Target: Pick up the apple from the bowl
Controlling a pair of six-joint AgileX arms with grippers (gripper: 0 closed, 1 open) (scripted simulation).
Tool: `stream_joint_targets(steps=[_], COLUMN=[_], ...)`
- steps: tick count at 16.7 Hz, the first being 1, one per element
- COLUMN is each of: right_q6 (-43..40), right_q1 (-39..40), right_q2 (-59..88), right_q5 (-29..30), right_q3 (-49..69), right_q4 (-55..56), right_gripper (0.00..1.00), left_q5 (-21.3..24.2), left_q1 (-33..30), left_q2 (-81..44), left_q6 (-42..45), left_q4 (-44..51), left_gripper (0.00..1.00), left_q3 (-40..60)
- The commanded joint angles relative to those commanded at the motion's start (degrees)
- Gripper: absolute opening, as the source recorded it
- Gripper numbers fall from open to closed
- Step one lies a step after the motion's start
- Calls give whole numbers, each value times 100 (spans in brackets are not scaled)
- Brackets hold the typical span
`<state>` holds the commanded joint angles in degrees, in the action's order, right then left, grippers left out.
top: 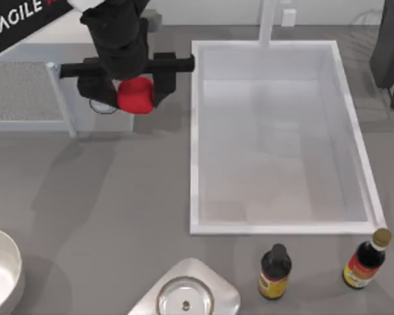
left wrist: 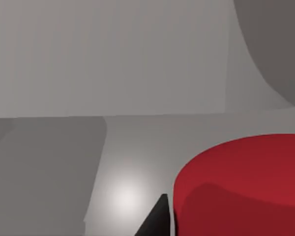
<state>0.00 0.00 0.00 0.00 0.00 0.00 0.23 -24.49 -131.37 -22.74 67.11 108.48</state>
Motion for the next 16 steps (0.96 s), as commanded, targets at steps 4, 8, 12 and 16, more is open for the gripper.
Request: stream_joint_targets(steps=[4,8,12,16], right_q6=[0,0,0,0], right_q1=[0,0,0,0], right_q2=[0,0,0,0], right_q5=[0,0,0,0], right_q3=[0,0,0,0], right_q4=[0,0,0,0], right_gripper=[100,100,100,100], left_q5=[0,0,0,0], left_q1=[0,0,0,0], left_q2=[0,0,0,0], left_q6=[0,0,0,0], left_q4=[0,0,0,0], left_gripper=[53,83,100,100], left_q3=[0,0,0,0])
